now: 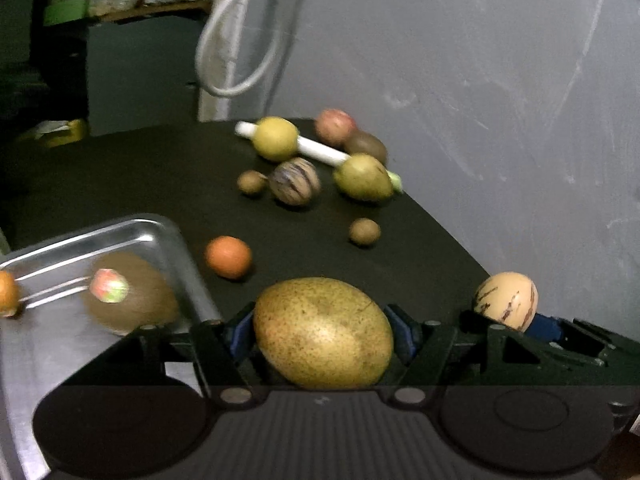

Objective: Organize fruits
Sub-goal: 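Carry the yellow fruit and pepino melon into the tray and release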

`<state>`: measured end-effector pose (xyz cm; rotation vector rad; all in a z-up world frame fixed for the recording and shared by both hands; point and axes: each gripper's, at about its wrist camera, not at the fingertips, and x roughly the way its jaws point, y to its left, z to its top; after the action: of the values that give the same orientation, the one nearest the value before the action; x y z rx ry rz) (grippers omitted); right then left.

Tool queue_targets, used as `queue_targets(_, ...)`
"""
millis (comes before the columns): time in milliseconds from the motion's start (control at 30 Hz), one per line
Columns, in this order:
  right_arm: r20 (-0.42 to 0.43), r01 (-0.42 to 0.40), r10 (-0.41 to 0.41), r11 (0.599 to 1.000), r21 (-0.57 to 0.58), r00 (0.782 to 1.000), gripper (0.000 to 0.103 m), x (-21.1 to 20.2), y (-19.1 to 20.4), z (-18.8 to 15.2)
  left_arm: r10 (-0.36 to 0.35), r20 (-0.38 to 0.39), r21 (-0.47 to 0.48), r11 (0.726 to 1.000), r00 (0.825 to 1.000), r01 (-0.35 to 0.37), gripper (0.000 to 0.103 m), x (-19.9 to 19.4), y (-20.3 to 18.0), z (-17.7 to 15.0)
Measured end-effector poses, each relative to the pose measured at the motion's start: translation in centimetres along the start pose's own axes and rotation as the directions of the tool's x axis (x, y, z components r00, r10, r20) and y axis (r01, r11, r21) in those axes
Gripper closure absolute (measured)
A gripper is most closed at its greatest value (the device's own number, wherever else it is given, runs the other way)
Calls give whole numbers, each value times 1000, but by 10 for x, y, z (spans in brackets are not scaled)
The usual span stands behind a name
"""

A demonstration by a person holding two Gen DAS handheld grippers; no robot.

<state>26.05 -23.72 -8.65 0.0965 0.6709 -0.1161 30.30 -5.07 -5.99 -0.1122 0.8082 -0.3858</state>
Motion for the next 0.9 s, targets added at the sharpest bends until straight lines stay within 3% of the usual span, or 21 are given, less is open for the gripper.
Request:
queue_targets(533,-22,-221,220,965,-139,975,51,-4,125,-4,185,34,-139,974,982,-179,33,-60,113,-14)
queue_targets(900,-79,-270,258,938,-219,963,51,9,190,-18,199,1,-162,967,980,-196,33,-49,176,-12)
